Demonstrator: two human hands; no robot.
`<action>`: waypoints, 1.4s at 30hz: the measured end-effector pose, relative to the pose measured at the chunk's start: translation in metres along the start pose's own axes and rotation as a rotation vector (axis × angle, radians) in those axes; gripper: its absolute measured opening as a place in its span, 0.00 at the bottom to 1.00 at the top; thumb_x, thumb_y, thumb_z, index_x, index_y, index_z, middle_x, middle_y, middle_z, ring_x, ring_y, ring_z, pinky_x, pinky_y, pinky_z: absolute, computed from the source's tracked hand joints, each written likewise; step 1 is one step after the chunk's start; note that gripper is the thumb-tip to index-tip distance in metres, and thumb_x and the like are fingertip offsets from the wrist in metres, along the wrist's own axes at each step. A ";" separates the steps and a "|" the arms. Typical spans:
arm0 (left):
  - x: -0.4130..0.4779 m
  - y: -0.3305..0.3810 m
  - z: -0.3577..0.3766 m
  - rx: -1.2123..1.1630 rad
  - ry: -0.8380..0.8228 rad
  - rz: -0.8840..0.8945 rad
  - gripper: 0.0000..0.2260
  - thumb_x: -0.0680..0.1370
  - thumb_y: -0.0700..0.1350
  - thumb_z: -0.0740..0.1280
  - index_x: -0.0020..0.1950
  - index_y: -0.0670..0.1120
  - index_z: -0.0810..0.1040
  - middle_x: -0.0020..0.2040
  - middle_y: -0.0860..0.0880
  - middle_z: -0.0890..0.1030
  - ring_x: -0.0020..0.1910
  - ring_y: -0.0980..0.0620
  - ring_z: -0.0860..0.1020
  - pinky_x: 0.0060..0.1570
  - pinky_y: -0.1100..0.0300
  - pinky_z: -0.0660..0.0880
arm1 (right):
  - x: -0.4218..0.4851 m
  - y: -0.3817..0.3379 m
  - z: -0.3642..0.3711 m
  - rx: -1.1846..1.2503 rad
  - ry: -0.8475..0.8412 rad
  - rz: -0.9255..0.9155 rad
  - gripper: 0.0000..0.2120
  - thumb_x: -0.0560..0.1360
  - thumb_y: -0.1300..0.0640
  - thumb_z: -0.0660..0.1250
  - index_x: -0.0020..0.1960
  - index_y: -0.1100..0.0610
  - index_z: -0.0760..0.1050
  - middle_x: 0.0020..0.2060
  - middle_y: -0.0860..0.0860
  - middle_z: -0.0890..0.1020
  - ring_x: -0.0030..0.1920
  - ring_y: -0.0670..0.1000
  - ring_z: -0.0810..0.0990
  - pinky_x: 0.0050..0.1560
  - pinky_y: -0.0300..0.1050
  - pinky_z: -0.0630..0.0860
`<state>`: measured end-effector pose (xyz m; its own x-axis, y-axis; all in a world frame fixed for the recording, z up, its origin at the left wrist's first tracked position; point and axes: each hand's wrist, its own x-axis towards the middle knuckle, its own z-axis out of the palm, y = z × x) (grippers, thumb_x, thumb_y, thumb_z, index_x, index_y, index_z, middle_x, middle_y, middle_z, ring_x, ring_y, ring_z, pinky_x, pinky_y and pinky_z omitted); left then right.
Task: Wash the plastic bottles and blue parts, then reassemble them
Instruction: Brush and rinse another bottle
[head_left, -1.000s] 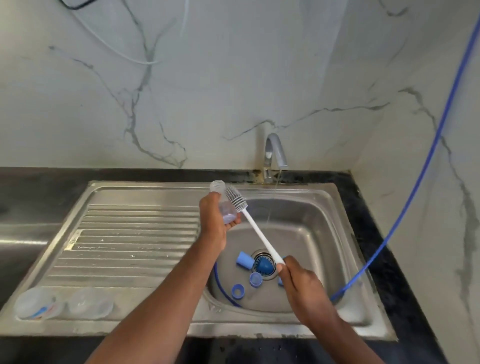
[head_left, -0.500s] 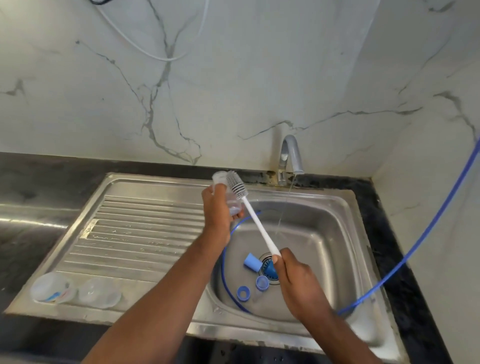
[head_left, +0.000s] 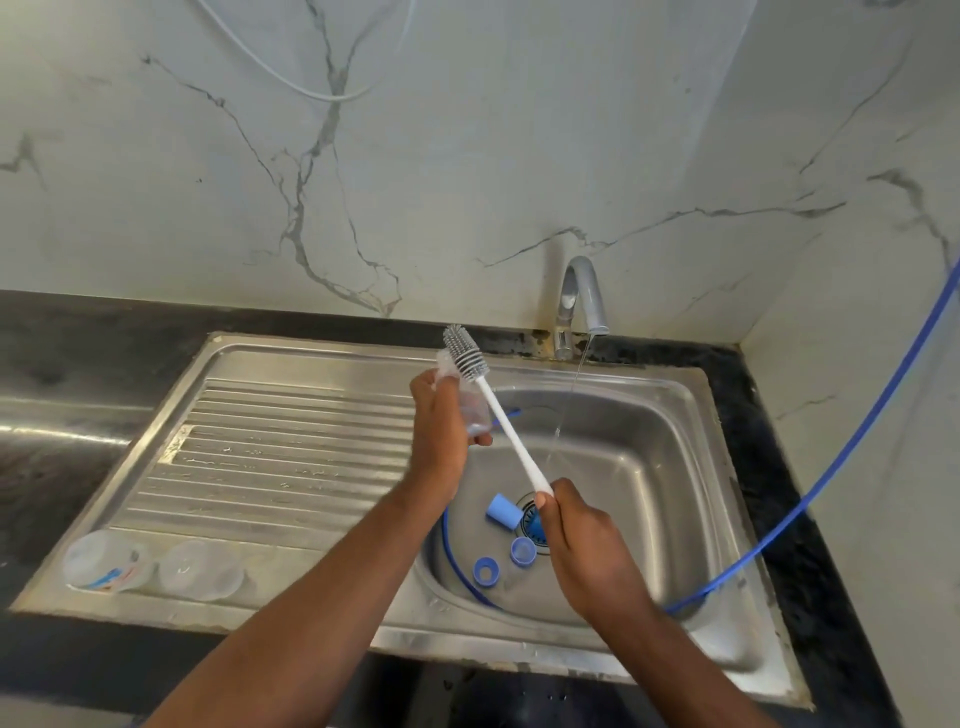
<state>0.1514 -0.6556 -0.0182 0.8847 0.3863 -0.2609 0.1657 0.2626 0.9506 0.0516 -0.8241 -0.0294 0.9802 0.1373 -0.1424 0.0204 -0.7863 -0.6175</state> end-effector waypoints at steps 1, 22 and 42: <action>0.004 0.005 -0.002 -0.032 0.028 -0.015 0.09 0.84 0.48 0.58 0.61 0.46 0.67 0.48 0.44 0.76 0.41 0.46 0.79 0.30 0.54 0.77 | -0.003 0.002 0.002 -0.021 0.004 -0.007 0.14 0.85 0.44 0.49 0.50 0.51 0.66 0.29 0.46 0.72 0.29 0.45 0.71 0.32 0.40 0.64; 0.000 0.003 -0.015 -0.044 -0.061 -0.051 0.10 0.85 0.50 0.56 0.59 0.49 0.75 0.52 0.42 0.82 0.48 0.44 0.83 0.41 0.50 0.82 | -0.028 0.025 0.011 -0.010 0.004 -0.018 0.07 0.83 0.40 0.49 0.48 0.39 0.61 0.31 0.45 0.74 0.34 0.46 0.73 0.34 0.42 0.65; -0.010 0.002 -0.017 -0.076 -0.044 -0.125 0.12 0.84 0.49 0.56 0.57 0.45 0.76 0.53 0.38 0.80 0.45 0.42 0.80 0.34 0.53 0.79 | -0.006 0.011 0.011 -0.044 -0.003 -0.044 0.12 0.84 0.42 0.49 0.48 0.46 0.64 0.30 0.47 0.73 0.30 0.46 0.71 0.30 0.38 0.61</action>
<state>0.1358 -0.6440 -0.0163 0.8776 0.3081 -0.3672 0.2438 0.3728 0.8953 0.0437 -0.8268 -0.0441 0.9776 0.1739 -0.1187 0.0718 -0.8053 -0.5885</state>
